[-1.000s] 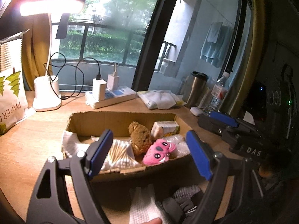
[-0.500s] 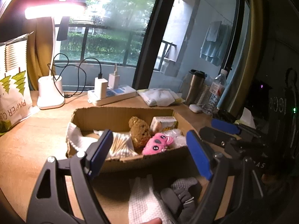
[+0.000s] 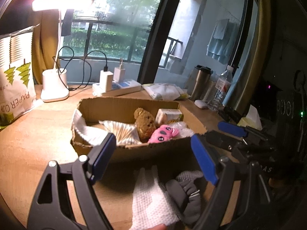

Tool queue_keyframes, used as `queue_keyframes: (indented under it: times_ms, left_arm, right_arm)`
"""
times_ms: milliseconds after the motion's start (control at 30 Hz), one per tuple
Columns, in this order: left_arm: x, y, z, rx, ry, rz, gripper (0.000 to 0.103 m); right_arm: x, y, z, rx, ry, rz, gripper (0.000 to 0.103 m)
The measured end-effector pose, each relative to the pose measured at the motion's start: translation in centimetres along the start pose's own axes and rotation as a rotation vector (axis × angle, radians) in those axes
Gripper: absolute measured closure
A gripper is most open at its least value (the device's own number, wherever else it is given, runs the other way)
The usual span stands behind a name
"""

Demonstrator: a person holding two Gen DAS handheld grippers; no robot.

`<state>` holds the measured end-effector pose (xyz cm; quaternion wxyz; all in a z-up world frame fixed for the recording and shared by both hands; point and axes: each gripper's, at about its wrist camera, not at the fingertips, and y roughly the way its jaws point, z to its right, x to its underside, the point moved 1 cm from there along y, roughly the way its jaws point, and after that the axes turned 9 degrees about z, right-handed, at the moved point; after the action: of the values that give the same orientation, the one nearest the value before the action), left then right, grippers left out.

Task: Organize soft objects
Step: 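Move the left tool to the white knit cloth while the right tool moves to the gray gloves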

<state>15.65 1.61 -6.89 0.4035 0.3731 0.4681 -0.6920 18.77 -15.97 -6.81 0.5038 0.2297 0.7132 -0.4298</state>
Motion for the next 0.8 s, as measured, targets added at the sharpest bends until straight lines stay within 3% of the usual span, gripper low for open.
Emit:
queue_keyframes:
  times_ms: [800]
  left_arm:
    - [4.0,-1.0,-1.7,-0.038,-0.032,-0.099,0.021]
  right_arm:
    - [5.6,1.7,-1.9,-0.056,0.007,-0.164,0.033]
